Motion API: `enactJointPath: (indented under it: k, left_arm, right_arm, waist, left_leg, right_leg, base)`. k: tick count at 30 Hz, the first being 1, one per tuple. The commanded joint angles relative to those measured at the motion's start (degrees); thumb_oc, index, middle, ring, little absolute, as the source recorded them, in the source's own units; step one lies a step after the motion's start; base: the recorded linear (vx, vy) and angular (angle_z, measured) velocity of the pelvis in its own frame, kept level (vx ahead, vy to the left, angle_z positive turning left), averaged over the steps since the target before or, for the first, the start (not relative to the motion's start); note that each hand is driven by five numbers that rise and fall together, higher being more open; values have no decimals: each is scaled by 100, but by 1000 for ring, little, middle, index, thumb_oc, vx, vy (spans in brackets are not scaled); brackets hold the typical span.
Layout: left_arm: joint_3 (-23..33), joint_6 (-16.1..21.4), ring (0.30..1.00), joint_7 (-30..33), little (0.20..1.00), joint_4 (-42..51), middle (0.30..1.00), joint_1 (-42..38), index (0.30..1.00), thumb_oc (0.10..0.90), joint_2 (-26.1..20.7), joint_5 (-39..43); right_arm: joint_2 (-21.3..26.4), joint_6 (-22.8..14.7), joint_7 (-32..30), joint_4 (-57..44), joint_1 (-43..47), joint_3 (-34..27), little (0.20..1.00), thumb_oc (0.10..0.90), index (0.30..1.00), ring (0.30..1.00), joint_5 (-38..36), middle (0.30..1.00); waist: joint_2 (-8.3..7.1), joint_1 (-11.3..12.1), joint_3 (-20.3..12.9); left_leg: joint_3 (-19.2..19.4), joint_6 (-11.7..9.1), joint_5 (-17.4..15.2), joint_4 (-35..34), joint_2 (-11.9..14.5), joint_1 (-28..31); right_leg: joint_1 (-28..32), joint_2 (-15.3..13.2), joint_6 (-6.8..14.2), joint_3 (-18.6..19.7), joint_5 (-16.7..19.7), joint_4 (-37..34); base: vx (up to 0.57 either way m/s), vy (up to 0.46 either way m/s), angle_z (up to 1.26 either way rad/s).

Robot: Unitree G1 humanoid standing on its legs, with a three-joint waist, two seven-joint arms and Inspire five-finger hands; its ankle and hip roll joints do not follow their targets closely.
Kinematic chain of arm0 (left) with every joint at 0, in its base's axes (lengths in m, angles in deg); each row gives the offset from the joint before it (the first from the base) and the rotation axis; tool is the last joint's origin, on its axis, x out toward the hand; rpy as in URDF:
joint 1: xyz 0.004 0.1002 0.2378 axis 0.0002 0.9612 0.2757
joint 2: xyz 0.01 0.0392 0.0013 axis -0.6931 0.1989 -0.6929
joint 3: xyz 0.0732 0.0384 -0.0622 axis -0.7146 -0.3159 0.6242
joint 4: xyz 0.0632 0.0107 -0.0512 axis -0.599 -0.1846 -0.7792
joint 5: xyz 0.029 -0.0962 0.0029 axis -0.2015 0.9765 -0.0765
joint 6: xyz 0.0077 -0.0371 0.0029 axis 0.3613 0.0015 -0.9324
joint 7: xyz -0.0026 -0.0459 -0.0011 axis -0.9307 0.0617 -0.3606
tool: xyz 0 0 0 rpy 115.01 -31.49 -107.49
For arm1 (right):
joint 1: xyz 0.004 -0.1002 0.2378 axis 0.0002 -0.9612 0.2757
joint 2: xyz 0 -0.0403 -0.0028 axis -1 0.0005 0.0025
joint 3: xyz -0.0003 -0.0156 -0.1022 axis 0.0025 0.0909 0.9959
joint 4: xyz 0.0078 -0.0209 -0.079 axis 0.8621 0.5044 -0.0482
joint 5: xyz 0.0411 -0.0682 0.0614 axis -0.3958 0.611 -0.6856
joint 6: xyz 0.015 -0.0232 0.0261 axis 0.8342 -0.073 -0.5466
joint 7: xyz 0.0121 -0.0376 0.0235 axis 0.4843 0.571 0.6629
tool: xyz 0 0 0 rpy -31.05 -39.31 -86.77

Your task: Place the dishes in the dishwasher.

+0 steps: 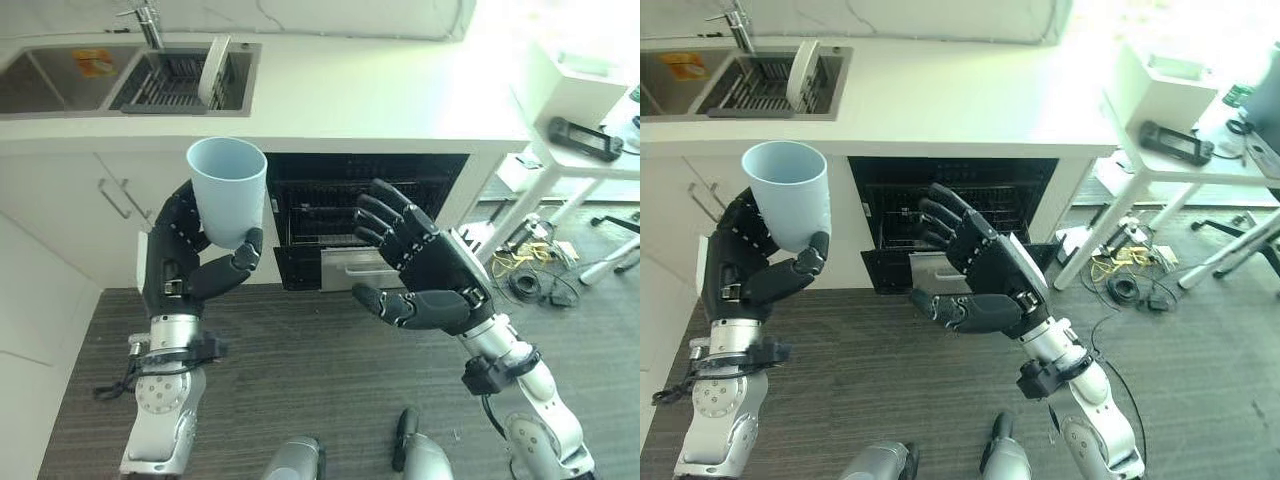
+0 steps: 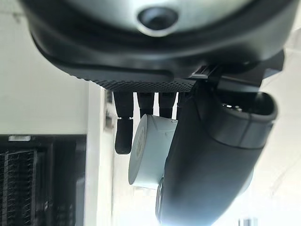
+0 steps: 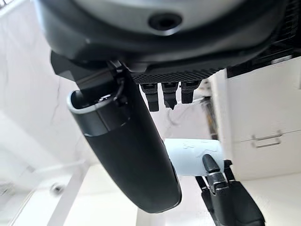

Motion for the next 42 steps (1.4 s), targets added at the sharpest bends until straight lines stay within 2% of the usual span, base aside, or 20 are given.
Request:
enactJointPath:
  k: [1, 5, 7, 9, 10, 11, 12, 13, 19, 25, 27, 28, 30, 32, 33, 34, 35, 36, 38, 42]
  left_arm:
    - [33, 557, 300, -72, 300, 1009, 300, -392, 300, 400, -253, 89]
    - [-30, 609, 300, -64, 300, 1089, 300, -318, 300, 400, -107, 186]
    - [-64, 671, 300, -135, 300, 1085, 300, -264, 300, 400, -48, 205]
    - [-91, 683, 300, -193, 300, 1033, 300, -276, 300, 400, -24, 178]
    - [-105, 692, 300, -237, 300, 980, 300, -289, 300, 400, -2, 205]
    - [-107, 802, 300, -221, 300, 935, 300, -203, 300, 400, 25, 157]
    - [-170, 832, 300, -199, 300, 924, 300, -268, 300, 400, 20, 197]
    - [-248, 805, 300, -157, 300, 869, 300, -407, 300, 400, 14, 127]
    - [-260, 779, 300, -199, 300, 659, 300, -725, 300, 400, -99, 103]
    - [-132, 690, 300, -444, 300, 589, 300, -918, 300, 400, -161, 143]
    - [-148, 666, 300, -483, 300, 623, 300, -938, 300, 400, -173, -17]
    - [-172, 704, 300, -478, 300, 635, 300, -913, 300, 400, -173, -110]
    - [-171, 714, 300, -455, 300, 656, 300, -894, 300, 400, -151, -218]
    - [-161, 690, 300, -416, 300, 644, 300, -926, 300, 400, -179, -264]
    - [-172, 671, 300, -358, 300, 611, 300, -1038, 300, 400, -226, -318]
    - [-191, 670, 300, -354, 300, 617, 300, -1073, 300, 400, -236, -342]
    - [-231, 643, 300, -398, 300, 692, 300, -1077, 300, 400, -236, -378]
    - [-287, 619, 300, -415, 300, 723, 300, -1082, 300, 400, -233, -394]
    - [-414, 548, 300, -506, 300, 813, 300, -1053, 300, 400, -229, -262]
    - [-562, 466, 300, -193, 300, 865, 300, -1000, 300, 400, -260, -254]
  right_arm:
    - [149, -386, 109, -402, 134, -505, 900, 800, 900, 900, -529, 900]
    - [316, -343, 406, -380, -67, -690, 900, 800, 900, 900, -694, 900]
    - [303, -400, 438, -319, -104, -693, 900, 800, 900, 900, -625, 900]
    - [289, -467, 328, -253, -51, -661, 900, 800, 900, 900, -558, 900]
    - [255, -505, 197, -187, 63, -585, 900, 800, 900, 900, -501, 900]
    - [96, -545, 5, -133, 103, -434, 900, 800, 900, 900, -216, 900]
    - [93, -539, -76, -207, -17, -435, 900, 800, 900, 900, -82, 900]
    - [235, -602, -132, -208, -28, -468, 900, 800, 900, 900, -159, 900]
    - [160, -611, -40, -274, -220, -658, 900, 800, 900, 900, -237, 900]
    - [-121, -807, -225, -114, 69, -590, 900, 800, 900, 900, -30, 900]
    - [-215, -833, -375, -103, 123, -539, 900, 800, 900, 900, 15, 900]
    - [-276, -882, -335, -130, 91, -506, 900, 800, 900, 900, 20, 900]
    - [-309, -875, -311, -161, 53, -480, 900, 800, 900, 900, 52, 900]
    - [-290, -837, -274, -112, 33, -460, 900, 800, 900, 900, 46, 900]
    - [-261, -872, -224, -38, 22, -515, 900, 800, 900, 900, -59, 900]
    - [-254, -901, -219, -32, 6, -547, 900, 800, 900, 900, -103, 900]
    - [-255, -893, -317, -93, -61, -621, 900, 800, 900, 900, -126, 900]
    - [-268, -837, -442, -147, -87, -626, 900, 800, 900, 900, -76, 900]
    - [-255, -654, -820, -286, -154, -625, 900, 800, 900, 900, -35, 900]
    - [-72, -440, -972, -335, -79, -578, 900, 800, 900, 900, -132, 900]
  waist:
    - [-31, -344, -643]
    - [-91, -397, -626]
    - [-162, -377, -518]
    - [-164, -340, -440]
    - [-130, -291, -404]
    - [229, -306, -421]
    - [359, -318, -456]
    - [364, -343, -491]
    - [266, -383, -606]
    - [143, -138, -577]
    - [125, -108, -591]
    - [186, -158, -559]
    - [250, -235, -504]
    - [244, -292, -452]
    - [135, -331, -382]
    - [82, -355, -364]
    - [13, -442, -350]
    - [-3, -482, -354]
    - [-23, -579, -337]
    - [-52, -572, -407]
  left_leg:
    - [655, -48, 9, -565, 495, 595]
    - [886, -192, 1047, -565, 424, 799]
    - [1058, -178, 1234, -307, 368, 667]
    - [1106, -117, 1142, -260, 317, 457]
    - [1129, -45, 998, -565, 197, 400]
    - [1137, -146, 571, -565, 450, -324]
    - [981, -337, 866, -565, 675, -821]
    - [960, -324, 888, -565, 694, -906]
    - [924, -134, 635, -565, 501, -689]
    - [783, 162, 474, -565, 203, -582]
    - [680, 307, 424, -565, 67, -546]
    - [533, 380, 392, -565, 16, -480]
    - [443, 415, 362, -565, 1, -412]
    - [428, 391, 323, -565, 6, -359]
    - [490, 326, 285, -565, 41, -327]
    - [519, 314, 246, -565, 43, -320]
    - [520, 296, 156, -565, 58, -296]
    - [512, 295, 111, -565, 78, -276]
    - [441, 304, 25, -565, 161, -189]
    - [617, 92, 80, -565, 553, -116]
  right_leg:
    - [41, 26, 189, -70, -489, -53]
    - [368, 248, -130, -52, -798, -53]
    - [584, 252, -238, -49, -902, -53]
    - [728, 278, -250, -98, -961, -53]
    - [789, 318, -216, -99, -1017, -53]
    - [889, 639, -176, -135, -1147, -53]
    - [1027, 799, -220, -101, -1309, -53]
    - [1106, 786, -226, -122, -1407, -53]
    - [1243, 501, -50, -308, -1349, -53]
    - [1551, 238, 150, -482, -1262, -53]
    - [1825, 282, 175, -547, -698, -53]
    - [1878, 416, 206, -549, -195, -25]
    - [1650, 485, 167, -425, -108, 450]
    - [1397, 516, 45, -386, -244, 290]
    - [1129, 277, 50, -324, -572, -53]
    - [932, 167, 95, -183, -630, -53]
    - [588, 0, 227, 229, -492, -53]
    - [481, -41, 282, 413, -394, -53]
    - [396, 34, 344, 726, -445, -53]
    - [512, 49, 362, 410, -734, -53]
  base:
    - [325, -336, 15]
    - [242, -304, 9]
    - [141, -217, -13]
    - [122, -125, 8]
    - [306, 68, 35]
    - [460, 195, 83]
    - [555, 341, 64]
    - [420, 299, 79]
    - [235, 198, -33]
    - [204, 190, 19]
    - [280, 284, 18]
    - [193, 205, 21]
    - [122, 161, 22]
    - [152, -1, 8]
    - [146, -218, -18]
    - [135, -386, -8]
    - [116, -327, 8]
    - [127, -322, 25]
    - [147, -449, 79]
    - [94, -443, 50]
